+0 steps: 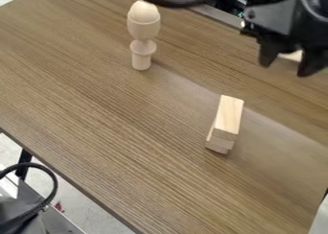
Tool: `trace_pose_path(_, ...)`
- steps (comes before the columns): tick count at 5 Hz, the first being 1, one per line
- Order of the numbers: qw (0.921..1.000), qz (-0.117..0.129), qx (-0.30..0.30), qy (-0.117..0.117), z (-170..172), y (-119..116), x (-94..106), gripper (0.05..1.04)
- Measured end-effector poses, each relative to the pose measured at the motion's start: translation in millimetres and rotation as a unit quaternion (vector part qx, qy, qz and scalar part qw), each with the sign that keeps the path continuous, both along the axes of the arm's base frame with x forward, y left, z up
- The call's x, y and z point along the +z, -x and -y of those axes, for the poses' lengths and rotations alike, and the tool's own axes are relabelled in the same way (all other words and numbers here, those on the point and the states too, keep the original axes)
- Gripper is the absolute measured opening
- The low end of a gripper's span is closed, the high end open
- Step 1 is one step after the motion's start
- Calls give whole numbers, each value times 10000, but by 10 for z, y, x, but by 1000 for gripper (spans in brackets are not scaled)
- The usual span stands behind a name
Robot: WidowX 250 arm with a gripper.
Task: Put the small block on top of the rectangle block
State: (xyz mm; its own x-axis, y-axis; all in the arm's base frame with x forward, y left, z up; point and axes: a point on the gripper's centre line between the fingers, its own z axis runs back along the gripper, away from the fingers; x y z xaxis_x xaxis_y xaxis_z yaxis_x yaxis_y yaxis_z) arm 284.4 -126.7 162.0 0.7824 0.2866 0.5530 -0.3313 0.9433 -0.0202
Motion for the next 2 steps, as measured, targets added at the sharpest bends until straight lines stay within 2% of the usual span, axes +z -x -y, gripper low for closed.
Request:
trace_pose_path(1,9992,-265,278,-88,-83,140,-201,531)
trace_pose_path(2,9985,-403,344,-124,-156,196,-336,531)
